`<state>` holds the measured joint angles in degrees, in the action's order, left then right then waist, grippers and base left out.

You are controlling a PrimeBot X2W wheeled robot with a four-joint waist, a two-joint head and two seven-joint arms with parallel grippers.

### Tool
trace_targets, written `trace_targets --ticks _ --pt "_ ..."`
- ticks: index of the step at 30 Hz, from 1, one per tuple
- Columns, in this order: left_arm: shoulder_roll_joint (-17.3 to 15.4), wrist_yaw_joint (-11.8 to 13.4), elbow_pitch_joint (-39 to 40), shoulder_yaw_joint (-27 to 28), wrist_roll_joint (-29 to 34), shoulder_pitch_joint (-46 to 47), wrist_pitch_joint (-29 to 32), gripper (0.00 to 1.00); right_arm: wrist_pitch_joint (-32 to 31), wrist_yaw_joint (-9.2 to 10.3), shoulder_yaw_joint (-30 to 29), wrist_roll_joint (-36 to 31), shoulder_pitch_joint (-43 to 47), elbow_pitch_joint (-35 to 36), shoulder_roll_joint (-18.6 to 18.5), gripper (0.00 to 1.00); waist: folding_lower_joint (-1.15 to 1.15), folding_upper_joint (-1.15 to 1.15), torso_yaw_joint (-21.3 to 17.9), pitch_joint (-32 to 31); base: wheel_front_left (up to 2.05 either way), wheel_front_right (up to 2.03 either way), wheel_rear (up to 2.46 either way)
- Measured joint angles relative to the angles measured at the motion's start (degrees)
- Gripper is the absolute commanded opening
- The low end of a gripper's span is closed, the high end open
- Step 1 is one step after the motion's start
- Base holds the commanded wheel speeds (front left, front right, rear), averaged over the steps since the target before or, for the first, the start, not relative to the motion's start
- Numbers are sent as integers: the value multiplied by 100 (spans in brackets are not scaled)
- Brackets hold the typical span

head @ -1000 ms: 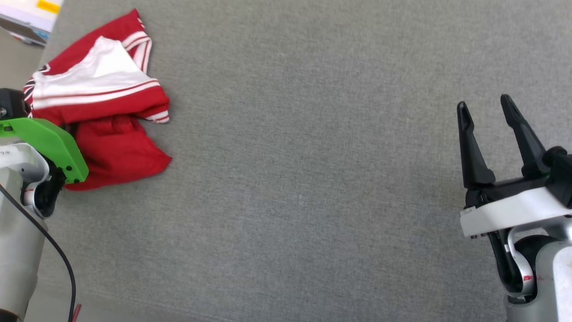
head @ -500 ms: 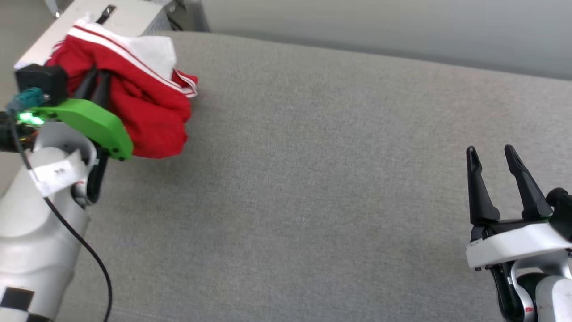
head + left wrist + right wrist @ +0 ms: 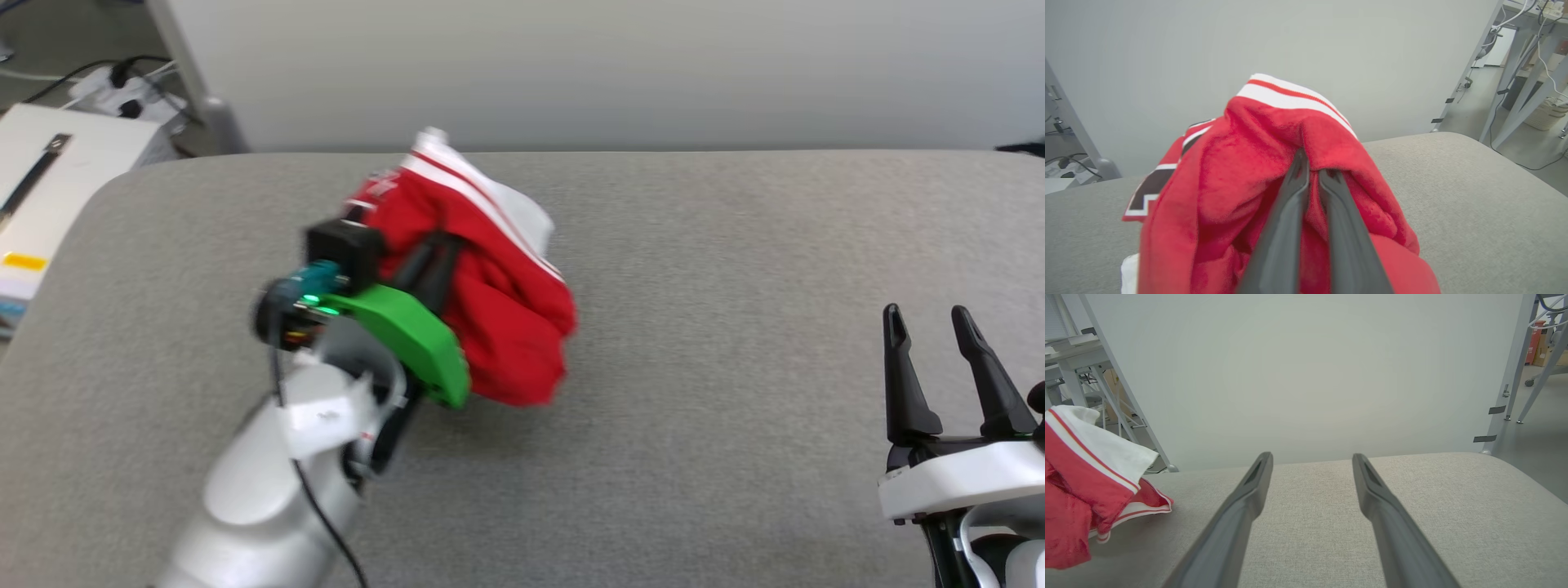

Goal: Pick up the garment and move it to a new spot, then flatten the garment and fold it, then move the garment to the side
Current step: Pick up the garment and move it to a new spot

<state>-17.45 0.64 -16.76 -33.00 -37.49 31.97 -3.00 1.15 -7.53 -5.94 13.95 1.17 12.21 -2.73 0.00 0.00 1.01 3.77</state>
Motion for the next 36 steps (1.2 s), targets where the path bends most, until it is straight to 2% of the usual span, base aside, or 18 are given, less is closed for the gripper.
trace_targets --ticks 5,9,17,18,19,20,26,31,36 --pt "628 -259 -56 -669 -31 -62 268 0 -40 0 -4 31 -1 132 -3 100 0 0 -448 95 0 0 0" --pt "976 -424 -296 -1151 16 -213 387 0 -37 0 126 91 -8 120 -2 100 0 0 -648 330 0 0 0" --pt "1183 -649 -740 -1845 127 -401 371 0 63 0 266 110 -124 26 -2 100 0 0 -764 920 0 0 0" --pt "1196 -656 -777 -1878 135 -401 337 31 64 0 276 98 -163 18 -3 100 0 0 -754 966 0 0 0" --pt "1212 -671 -812 -1892 144 -398 256 69 64 0 287 80 -202 8 -2 100 0 0 -732 1005 0 0 0" --pt "1217 -679 -836 -1895 158 -394 172 100 64 0 287 63 -235 -9 -2 100 0 0 -699 1027 0 0 0" --pt "1222 -672 -794 -1711 222 -393 -656 100 2 0 268 -94 -253 -103 -1 100 0 0 -520 940 0 0 0" --pt "1170 -420 -489 -1390 267 -458 -1032 100 -100 0 211 -141 -161 -113 -3 100 0 0 -371 616 0 0 0" --pt "953 -55 -212 -1017 352 -726 -1117 100 -201 0 144 -162 41 -121 -2 100 0 0 -166 292 0 0 0"
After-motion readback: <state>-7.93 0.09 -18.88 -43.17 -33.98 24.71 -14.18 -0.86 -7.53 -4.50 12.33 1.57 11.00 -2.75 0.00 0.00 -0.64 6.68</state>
